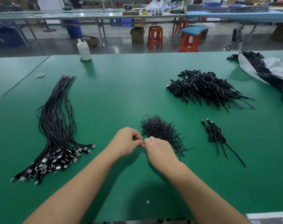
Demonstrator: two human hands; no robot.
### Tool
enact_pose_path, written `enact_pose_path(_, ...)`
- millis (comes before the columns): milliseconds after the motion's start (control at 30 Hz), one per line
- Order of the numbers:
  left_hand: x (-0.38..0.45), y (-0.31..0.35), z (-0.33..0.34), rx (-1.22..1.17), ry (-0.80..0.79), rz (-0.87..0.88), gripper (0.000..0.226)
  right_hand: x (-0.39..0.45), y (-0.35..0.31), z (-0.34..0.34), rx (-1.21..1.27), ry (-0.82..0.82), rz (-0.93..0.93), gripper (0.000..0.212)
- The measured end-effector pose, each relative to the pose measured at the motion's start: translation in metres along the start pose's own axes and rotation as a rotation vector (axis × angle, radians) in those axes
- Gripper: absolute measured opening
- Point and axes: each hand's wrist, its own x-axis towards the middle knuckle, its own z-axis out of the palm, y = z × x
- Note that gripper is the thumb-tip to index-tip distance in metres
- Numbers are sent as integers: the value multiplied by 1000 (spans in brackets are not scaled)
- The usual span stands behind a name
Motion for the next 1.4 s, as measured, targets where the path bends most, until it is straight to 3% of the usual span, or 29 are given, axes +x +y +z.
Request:
enact_pose_path(100, 0, 0, 3, 51, -14, -19, 21, -1, -2, -2, -56, -63, -17, 14)
enact_pose_path(233, 2, -1, 7, 108, -25, -40, 16, -1, -3, -5, -113, -50, -51, 15)
enact_pose_path(333, 3, -1, 8, 171, -19, -31, 12, -1, -4, -7, -222, 35, -91, 3)
enact_pose_path(433, 3, -4, 8, 164, 49, -56, 8, -2, -2, -4, -219, 300, -79, 18)
enact_pose_path(500, 4, -9, 6, 3, 116, -107, 12, -4, -1, -5, -110, 505, -91, 29)
enact_pose_path(600, 0, -14, -4, -508, 61, -192, 10, -7, 2, -7, -51, 678, -175, 33)
enact_pose_path(700, -7, -12, -12, -843, -130, -230, 10, -8, 8, -9, 35, 649, -263, 39)
enact_pose_path(800, -10, -11, -15, -927, -274, -239, 13, -9, 10, -11, 148, 610, -271, 43)
enact_pose_path(900, -10, -13, -15, -951, -303, -218, 15, -8, 9, -15, 294, 535, -225, 43)
enact_pose_path(1133, -10, -13, -14, -852, -134, -161, 16, 2, 1, -31, 820, 205, 163, 10)
enact_pose_path(1267, -12, -6, -12, -721, 39, -87, 13, 8, -1, -31, 1175, 107, 374, 29)
enact_pose_path(1400, -13, -2, -8, -337, 226, 90, 14, 11, -3, -29, 1412, 110, 443, 33)
